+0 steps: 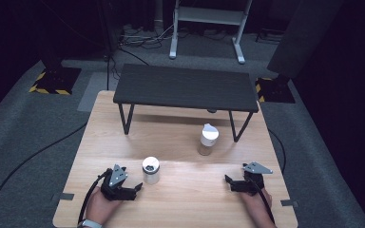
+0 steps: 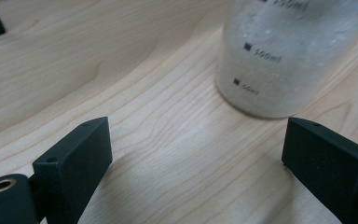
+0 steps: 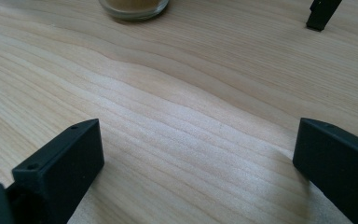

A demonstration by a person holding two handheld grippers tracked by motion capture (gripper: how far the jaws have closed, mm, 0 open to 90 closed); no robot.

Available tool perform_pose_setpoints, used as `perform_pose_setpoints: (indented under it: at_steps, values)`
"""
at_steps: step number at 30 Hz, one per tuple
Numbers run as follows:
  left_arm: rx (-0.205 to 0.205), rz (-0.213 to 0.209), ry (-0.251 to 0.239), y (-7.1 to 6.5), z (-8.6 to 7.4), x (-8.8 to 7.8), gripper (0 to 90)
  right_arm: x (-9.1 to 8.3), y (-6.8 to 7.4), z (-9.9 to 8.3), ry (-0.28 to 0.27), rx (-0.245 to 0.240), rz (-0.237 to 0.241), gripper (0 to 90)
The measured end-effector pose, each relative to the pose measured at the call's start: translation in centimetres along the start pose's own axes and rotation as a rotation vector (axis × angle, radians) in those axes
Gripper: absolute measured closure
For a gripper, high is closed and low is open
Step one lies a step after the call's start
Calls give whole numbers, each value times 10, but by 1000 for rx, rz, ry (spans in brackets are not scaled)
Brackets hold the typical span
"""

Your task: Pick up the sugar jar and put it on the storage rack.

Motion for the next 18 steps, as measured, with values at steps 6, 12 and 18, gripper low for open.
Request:
perform_pose_setpoints:
  at_steps: [6, 12, 18]
  values:
    - [30, -36, -55, -3, 1, -4, 49, 0, 0, 0, 0, 1, 0, 14]
    - [-45, -48, -125, -4, 8, -8, 55, 0, 0, 0, 0, -2, 4, 14]
    - [-26, -51, -193, -19, 23, -3, 63, 0, 0, 0, 0, -2, 4, 14]
Point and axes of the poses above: each handheld gripper's, and its own axes: x roughly forward along the jaws, z roughly out of its top, y roughly to its left, the point moved 9 cm from there along x, roughly forward along the jaws, and after that the axes turned 12 degrees about z, right-handed, at the moved point
